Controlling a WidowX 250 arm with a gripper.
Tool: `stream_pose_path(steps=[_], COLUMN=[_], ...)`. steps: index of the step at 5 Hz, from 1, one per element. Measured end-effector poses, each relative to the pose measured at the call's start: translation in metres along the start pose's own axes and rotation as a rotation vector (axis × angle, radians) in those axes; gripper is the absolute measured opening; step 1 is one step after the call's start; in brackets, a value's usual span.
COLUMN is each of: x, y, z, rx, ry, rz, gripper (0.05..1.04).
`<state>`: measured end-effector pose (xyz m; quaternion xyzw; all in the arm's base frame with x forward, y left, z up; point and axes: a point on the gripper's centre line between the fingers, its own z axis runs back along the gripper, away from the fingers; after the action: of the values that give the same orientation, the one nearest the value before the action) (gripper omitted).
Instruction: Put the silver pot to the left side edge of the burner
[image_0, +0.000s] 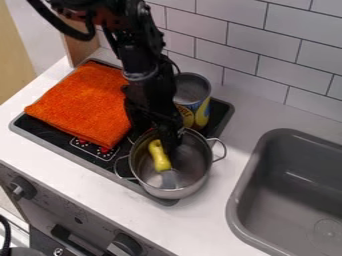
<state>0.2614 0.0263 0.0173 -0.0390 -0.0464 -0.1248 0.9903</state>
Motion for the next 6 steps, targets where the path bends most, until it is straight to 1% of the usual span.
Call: stream_pose_path(steps=[1, 2, 3, 4, 5, 6], x=[-0.001, -0.003, -0.011, -0.023, -0.033, -0.044], y=[-0.001, -0.001, 0.002, 0.007, 0.014, 0.021], z=[-0.004, -0.005, -0.005, -0.003, 0.007, 0.015], rx=[-0.005, -0.026, -0.039, -0.064, -0.080, -0.081], ry=[-0.009, -0.012, 0.008, 0.064, 0.075, 0.079], rz=[0.027, 0.080, 0.114, 0.138, 0.172, 0.201], gripper=[0.703, 0.409, 0.184, 0.068, 0.056, 0.056])
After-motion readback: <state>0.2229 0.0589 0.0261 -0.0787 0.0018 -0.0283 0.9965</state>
